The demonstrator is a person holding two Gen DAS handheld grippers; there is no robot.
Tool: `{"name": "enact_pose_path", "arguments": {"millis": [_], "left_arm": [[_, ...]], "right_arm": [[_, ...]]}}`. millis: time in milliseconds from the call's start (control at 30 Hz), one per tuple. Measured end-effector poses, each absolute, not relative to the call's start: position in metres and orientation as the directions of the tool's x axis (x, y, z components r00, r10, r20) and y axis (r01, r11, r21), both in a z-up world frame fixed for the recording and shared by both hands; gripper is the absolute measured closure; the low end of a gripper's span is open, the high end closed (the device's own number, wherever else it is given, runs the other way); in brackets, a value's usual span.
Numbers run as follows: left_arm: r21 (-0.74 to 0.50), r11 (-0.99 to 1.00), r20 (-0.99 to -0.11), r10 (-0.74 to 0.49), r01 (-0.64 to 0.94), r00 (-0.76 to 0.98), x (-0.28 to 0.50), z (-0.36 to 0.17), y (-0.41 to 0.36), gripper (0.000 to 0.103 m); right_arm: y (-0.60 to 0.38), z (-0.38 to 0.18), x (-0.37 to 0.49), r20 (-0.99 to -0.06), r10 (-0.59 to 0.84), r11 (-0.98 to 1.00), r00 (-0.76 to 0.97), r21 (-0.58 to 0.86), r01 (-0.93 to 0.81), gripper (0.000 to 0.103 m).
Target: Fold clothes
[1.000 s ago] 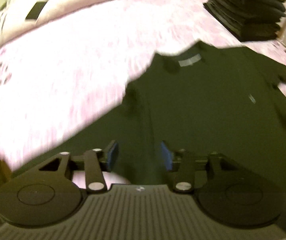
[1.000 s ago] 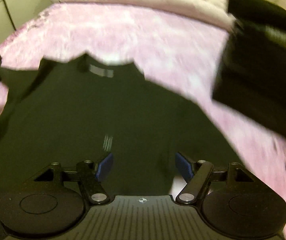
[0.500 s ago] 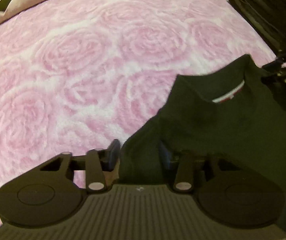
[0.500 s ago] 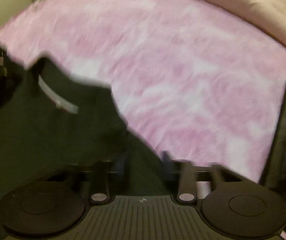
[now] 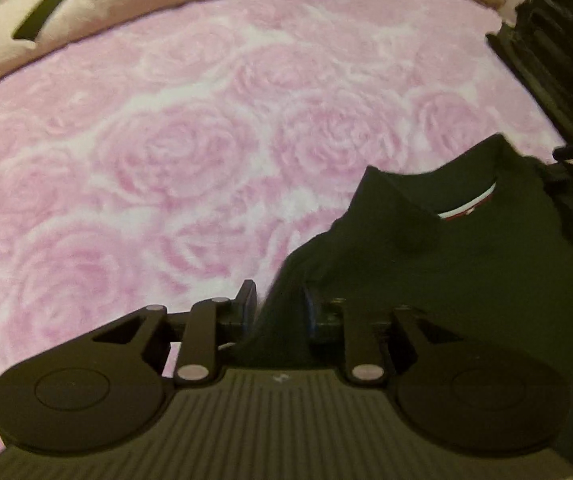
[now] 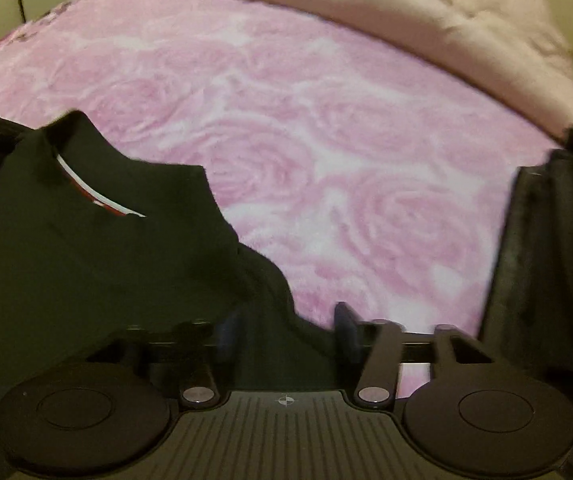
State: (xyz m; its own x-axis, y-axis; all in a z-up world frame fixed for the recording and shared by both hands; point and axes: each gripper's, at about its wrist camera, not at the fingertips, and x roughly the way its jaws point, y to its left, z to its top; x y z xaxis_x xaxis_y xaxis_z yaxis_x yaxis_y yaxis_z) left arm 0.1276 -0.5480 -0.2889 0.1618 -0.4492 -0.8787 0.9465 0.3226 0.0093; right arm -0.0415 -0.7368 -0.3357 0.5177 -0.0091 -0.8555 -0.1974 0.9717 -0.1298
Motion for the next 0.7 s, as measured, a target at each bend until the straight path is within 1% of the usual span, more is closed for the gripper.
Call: {"name": "enact_pose_path", "arguments": {"millis": [100, 167, 200, 267, 367, 467, 500, 567, 700], "left_arm": [[0.04, 0.344, -0.87, -0.449, 0.938, 0.202, 0.134, -0.26, -0.512, 0.075], [0.072, 0.377, -0.873, -0.424, 0.923, 0.242, 0.141, -0.24, -0.476, 0.072], [0.095, 0.403, -0.875, -0.402, 0.91, 0.269, 0.145, -0.229, -0.452, 0.07], [0.129, 0.443, -0.88, -0.361, 0.887, 0.308, 0.152, -0.213, -0.407, 0.062], [0.21, 0.481, -0.889, -0.268, 0.851, 0.37, 0.157, -0.201, -0.335, 0.058], [0.247, 0.496, -0.908, -0.181, 0.833, 0.377, 0.158, -0.205, -0.274, 0.057], [0.247, 0.5, -0.915, -0.161, 0.83, 0.369, 0.157, -0.209, -0.255, 0.056], [0.208, 0.504, -0.931, -0.161, 0.838, 0.328, 0.158, -0.217, -0.227, 0.053], [0.099, 0.498, -0.951, -0.207, 0.861, 0.229, 0.167, -0.239, -0.19, 0.053]], "right_arm": [[-0.731, -0.321, -0.067, -0.845, -0.017, 0.982, 0.534, -0.115, -0.15, 0.049], [-0.72, -0.308, -0.092, -0.84, 0.017, 0.991, 0.542, -0.059, -0.122, 0.049], [-0.712, -0.304, -0.104, -0.842, 0.038, 0.992, 0.538, -0.031, -0.118, 0.049], [-0.692, -0.299, -0.124, -0.848, 0.061, 0.993, 0.527, -0.003, -0.121, 0.049], [-0.656, -0.293, -0.152, -0.86, 0.107, 0.992, 0.499, 0.058, -0.112, 0.049], [-0.61, -0.285, -0.175, -0.868, 0.148, 0.988, 0.474, 0.109, -0.108, 0.047], [-0.592, -0.283, -0.182, -0.87, 0.165, 0.986, 0.464, 0.127, -0.111, 0.037], [-0.557, -0.281, -0.192, -0.87, 0.186, 0.982, 0.456, 0.153, -0.109, 0.026], [-0.492, -0.282, -0.199, -0.881, 0.165, 0.986, 0.443, 0.155, -0.058, 0.026]]}}
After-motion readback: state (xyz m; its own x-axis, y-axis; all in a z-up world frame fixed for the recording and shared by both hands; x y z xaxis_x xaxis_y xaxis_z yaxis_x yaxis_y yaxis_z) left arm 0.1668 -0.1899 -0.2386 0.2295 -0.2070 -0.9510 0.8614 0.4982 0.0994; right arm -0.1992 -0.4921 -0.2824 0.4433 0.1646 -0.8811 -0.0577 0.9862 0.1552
